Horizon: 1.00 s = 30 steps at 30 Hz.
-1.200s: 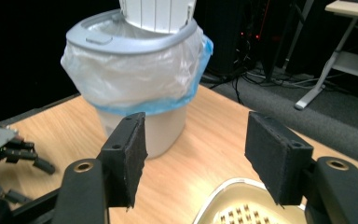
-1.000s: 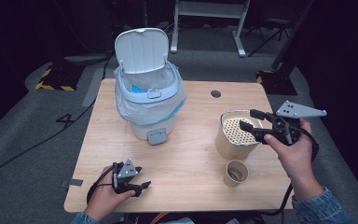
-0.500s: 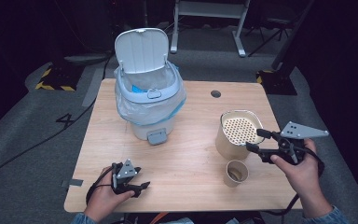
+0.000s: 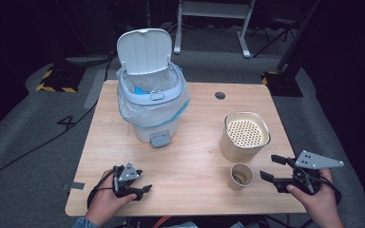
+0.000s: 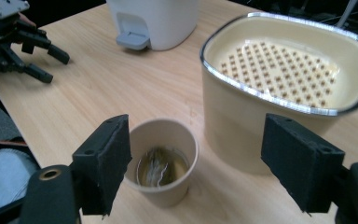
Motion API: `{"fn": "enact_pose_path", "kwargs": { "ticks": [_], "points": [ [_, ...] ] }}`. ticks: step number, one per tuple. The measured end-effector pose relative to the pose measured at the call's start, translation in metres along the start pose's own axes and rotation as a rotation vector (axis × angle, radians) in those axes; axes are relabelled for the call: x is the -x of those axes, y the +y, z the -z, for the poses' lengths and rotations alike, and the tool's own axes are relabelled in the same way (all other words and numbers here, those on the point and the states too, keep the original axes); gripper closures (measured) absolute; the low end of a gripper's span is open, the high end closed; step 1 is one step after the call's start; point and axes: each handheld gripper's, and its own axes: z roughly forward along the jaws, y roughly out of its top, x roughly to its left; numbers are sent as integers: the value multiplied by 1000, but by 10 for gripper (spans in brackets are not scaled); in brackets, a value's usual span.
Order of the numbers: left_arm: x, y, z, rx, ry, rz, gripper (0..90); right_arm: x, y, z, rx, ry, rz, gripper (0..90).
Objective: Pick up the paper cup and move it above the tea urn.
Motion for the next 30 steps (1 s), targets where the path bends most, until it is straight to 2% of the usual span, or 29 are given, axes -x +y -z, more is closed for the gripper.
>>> {"fn": "enact_pose_path", "kwargs": {
  "ticks": [2,3,6,7,8,9,14,17,23,25,30],
  "points": [
    [1,1,-1,-3,7,-9,304,-3,-15,3,-9,-1,-1,233],
    [1,1,-1,-3,7,-9,300,-3,-15,3,-9,-1,-1,233],
    [2,2,-2,-7,12,-14,289,-7,-34,4,-17,14,-7,215],
    [2,2,-2,-9,13,-15,289,-7,-34,4,-17,14,-7,215],
    [2,2,-2,-10,13,-17,285,-9,-44,1,-21,23,-7,211],
    [2,2,-2,-10,13,-17,284,-9,-44,1,-21,23,-7,211],
    [2,2,-3,-11,14,-16,283,-12,-68,-10,-16,41,-12,200],
    [2,2,-3,-10,15,-15,282,-13,-83,-24,-22,55,-19,200],
    [2,2,-3,-10,15,-16,281,-14,-91,-41,-24,60,-25,198],
    [2,2,-3,-11,14,-18,280,-15,-94,-53,-28,59,-30,199],
    [2,2,-3,-11,14,-17,280,-17,-94,-69,-37,54,-21,205]
  ]
}}
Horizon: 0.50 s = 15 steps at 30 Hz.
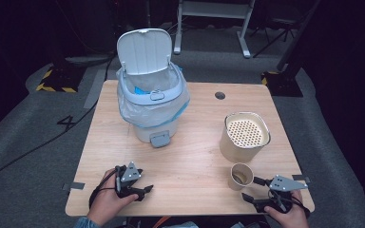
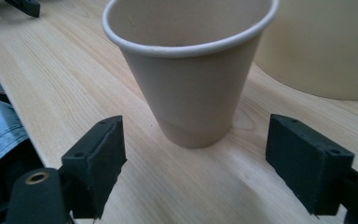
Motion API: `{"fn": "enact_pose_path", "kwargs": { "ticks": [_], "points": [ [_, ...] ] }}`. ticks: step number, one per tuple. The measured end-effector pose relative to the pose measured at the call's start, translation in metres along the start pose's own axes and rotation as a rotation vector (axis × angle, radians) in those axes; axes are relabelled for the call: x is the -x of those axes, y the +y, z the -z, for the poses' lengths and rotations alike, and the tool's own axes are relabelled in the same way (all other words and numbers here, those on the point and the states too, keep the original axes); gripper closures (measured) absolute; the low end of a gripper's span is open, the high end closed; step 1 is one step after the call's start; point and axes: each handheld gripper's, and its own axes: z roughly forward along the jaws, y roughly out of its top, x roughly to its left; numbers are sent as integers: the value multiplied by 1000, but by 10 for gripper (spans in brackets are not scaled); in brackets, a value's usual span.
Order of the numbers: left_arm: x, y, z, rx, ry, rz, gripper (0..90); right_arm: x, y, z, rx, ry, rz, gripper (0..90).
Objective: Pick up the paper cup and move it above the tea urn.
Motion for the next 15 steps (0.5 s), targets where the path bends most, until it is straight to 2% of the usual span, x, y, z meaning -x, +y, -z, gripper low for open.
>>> {"fn": "enact_pose_path", "kwargs": {
  "ticks": [4,6,8,10,11,15],
  "points": [
    [0,0,0,1,1,1,281,0,4,-12,-5,-7,8,210],
    [0,0,0,0,0,0,280,1,5,-17,-3,-3,-2,212],
    [0,0,0,1,0,1,281,1,9,-22,-17,22,-38,212],
    [0,0,0,0,0,0,281,0,10,-23,-10,20,-28,214],
    [0,0,0,1,0,1,281,0,11,-23,9,7,-6,218],
    [0,0,0,1,0,1,281,0,15,-26,36,3,-10,253]
  ]
}}
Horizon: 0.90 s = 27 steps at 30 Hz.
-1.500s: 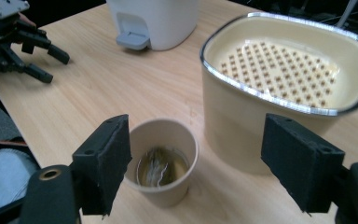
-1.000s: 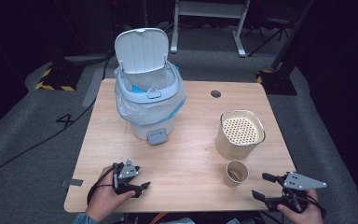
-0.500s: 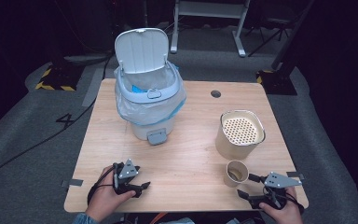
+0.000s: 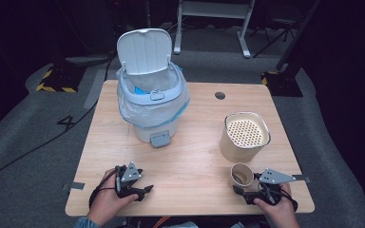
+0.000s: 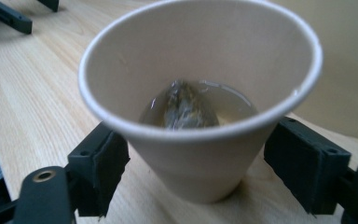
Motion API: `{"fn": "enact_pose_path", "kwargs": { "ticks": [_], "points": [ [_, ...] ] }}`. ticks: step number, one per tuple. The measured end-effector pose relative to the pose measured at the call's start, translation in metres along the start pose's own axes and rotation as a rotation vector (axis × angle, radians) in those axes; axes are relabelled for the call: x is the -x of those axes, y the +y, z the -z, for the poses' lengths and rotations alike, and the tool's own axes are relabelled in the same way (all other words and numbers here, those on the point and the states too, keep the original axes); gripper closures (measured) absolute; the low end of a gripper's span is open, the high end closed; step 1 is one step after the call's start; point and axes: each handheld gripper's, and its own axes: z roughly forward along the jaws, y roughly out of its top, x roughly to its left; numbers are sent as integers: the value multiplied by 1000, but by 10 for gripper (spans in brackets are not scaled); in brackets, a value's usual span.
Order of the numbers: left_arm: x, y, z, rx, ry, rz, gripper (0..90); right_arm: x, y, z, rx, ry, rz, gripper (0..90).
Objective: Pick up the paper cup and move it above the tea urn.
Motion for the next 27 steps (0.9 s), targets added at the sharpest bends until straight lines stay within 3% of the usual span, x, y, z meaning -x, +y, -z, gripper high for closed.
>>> {"fn": "enact_pose_path", "kwargs": {
  "ticks": [14,18,27],
  "points": [
    [0,0,0,-1,0,-2,280,0,1,-3,65,22,-8,268],
    [0,0,0,0,0,-1,280,-1,2,-3,64,10,0,292],
    [0,0,0,0,0,0,280,3,10,8,85,-16,-33,322]
  ]
}}
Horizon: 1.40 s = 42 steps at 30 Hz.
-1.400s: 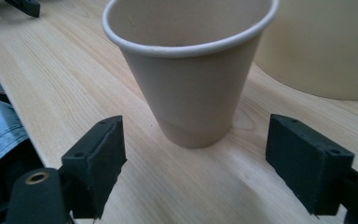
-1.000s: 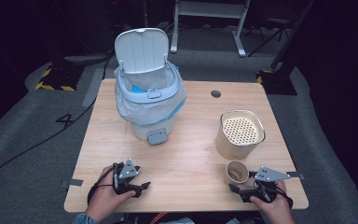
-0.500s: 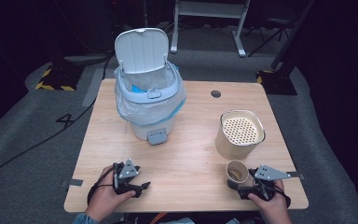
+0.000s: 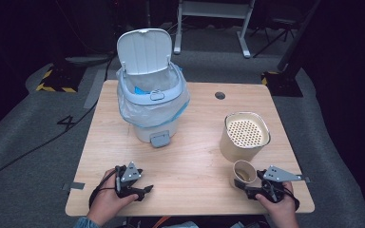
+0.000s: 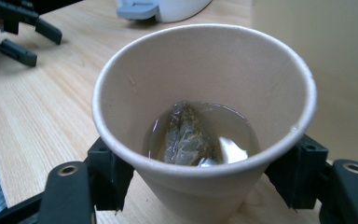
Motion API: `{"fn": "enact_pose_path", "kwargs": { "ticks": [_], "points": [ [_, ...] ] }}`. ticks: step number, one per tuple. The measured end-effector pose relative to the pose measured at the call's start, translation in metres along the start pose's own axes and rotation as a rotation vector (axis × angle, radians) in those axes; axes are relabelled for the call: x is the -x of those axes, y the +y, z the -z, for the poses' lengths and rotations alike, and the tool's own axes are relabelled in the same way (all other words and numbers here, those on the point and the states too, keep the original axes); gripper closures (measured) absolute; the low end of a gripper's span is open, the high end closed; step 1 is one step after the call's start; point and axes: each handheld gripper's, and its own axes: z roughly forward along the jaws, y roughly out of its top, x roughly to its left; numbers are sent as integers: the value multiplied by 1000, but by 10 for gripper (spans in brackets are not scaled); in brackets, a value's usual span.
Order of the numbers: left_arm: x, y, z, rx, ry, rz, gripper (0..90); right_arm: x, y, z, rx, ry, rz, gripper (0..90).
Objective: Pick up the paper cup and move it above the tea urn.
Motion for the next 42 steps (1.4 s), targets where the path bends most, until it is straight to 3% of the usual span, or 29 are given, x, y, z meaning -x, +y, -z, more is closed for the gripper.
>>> {"fn": "enact_pose_path", "kwargs": {
  "ticks": [14,19,31,42],
  "points": [
    [0,0,0,0,0,-1,280,11,35,30,39,-63,-37,340],
    [0,0,0,-1,0,-1,280,14,46,43,19,-101,-63,348],
    [0,0,0,1,1,0,281,27,74,68,-18,-140,-100,348],
    [0,0,0,0,1,0,281,40,96,76,-50,-183,-106,341]
  ]
}}
